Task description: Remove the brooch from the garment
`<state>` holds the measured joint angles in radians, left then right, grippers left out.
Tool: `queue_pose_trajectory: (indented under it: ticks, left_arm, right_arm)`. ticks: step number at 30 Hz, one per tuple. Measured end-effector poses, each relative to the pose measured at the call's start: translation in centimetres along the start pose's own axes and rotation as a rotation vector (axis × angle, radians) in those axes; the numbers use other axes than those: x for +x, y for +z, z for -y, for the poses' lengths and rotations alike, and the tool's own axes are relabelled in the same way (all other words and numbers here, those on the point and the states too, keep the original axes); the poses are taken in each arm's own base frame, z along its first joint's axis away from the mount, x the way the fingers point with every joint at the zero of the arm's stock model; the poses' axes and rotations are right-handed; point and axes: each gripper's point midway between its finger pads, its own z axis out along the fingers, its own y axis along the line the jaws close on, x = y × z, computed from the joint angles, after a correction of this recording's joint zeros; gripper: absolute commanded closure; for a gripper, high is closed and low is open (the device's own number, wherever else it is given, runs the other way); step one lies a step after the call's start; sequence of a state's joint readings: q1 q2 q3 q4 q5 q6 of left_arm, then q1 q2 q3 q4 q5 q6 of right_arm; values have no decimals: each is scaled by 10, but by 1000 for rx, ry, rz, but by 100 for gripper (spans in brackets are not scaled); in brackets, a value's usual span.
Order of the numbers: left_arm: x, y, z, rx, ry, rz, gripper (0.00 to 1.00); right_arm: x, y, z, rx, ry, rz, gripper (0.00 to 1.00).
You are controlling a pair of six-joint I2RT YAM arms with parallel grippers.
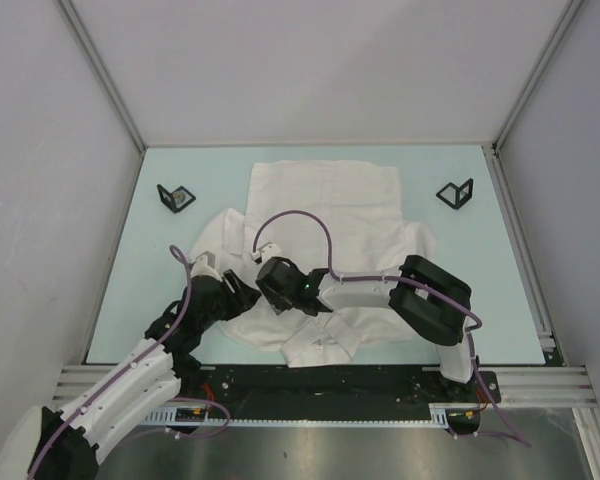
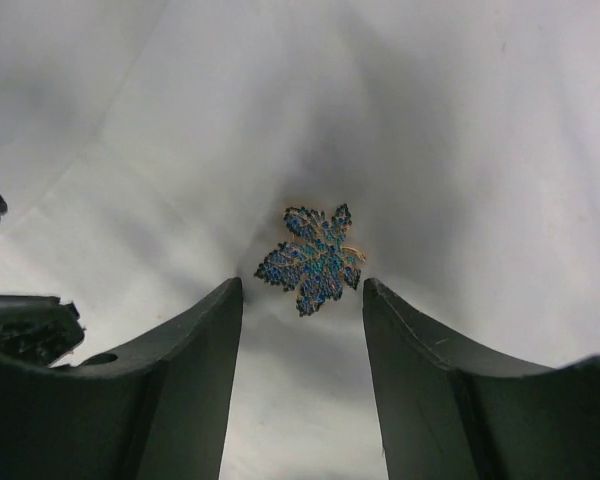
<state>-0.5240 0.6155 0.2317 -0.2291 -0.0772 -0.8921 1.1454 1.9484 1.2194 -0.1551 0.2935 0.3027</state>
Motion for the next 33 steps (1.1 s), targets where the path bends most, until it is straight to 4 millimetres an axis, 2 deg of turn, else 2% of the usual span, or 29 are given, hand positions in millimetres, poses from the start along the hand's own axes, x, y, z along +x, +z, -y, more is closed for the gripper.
queue_pose_trajectory:
  ticks: [5, 8, 19, 21, 24, 29, 33]
  left_arm:
    - [1, -2, -4, 5, -9, 12, 38]
    - [3, -2, -7, 0, -13, 7, 38]
    - [10, 0, -10, -2, -12, -20, 38]
    - [11, 0, -9, 1, -12, -24, 38]
    - [10, 1, -8, 5, -12, -25, 38]
    - [12, 3, -7, 8, -12, -33, 39]
    - [16, 5, -6, 10, -11, -56, 39]
  right_arm:
    - [-1, 4, 2, 21, -4, -4, 49]
    - [-3, 4, 4, 35, -3, 1, 60]
    - [-12, 4, 5, 34, 31, 18, 76]
    - [-14, 2, 5, 33, 39, 23, 85]
    - [-21, -2, 5, 29, 61, 38, 86]
    - [-22, -5, 5, 30, 84, 38, 96]
    - [-21, -6, 4, 35, 97, 36, 95]
